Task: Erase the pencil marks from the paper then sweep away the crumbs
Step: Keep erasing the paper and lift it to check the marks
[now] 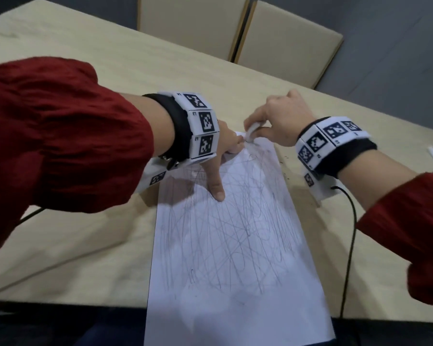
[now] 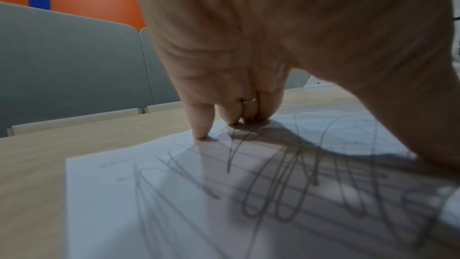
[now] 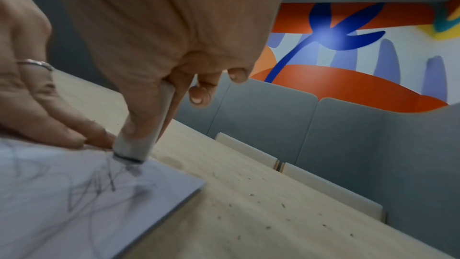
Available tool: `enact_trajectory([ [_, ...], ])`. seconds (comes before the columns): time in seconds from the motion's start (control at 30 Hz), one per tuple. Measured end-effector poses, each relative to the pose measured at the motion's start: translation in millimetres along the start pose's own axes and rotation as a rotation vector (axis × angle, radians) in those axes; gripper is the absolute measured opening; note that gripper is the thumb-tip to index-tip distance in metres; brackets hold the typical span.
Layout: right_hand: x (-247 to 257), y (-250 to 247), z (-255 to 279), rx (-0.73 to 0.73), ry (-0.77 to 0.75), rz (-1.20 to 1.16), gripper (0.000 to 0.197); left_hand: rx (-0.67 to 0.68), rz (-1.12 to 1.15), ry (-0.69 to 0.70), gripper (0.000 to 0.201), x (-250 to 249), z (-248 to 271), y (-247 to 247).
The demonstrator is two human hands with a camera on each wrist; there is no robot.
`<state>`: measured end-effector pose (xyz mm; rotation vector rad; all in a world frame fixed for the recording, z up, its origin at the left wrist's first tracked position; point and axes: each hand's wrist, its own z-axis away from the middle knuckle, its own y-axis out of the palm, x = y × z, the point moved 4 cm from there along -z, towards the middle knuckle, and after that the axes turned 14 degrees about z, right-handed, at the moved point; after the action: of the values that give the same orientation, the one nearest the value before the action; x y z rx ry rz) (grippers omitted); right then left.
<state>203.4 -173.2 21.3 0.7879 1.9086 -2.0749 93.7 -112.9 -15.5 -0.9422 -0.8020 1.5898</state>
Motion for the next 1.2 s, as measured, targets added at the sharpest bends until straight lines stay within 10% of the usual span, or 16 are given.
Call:
enact_trajectory([
  [1.2,-12.9,-0.7,23.4,0.142,-0.003,0.107,0.012,0.029,-0.003,0.019,0.109,-5.3,5.7,-4.0],
])
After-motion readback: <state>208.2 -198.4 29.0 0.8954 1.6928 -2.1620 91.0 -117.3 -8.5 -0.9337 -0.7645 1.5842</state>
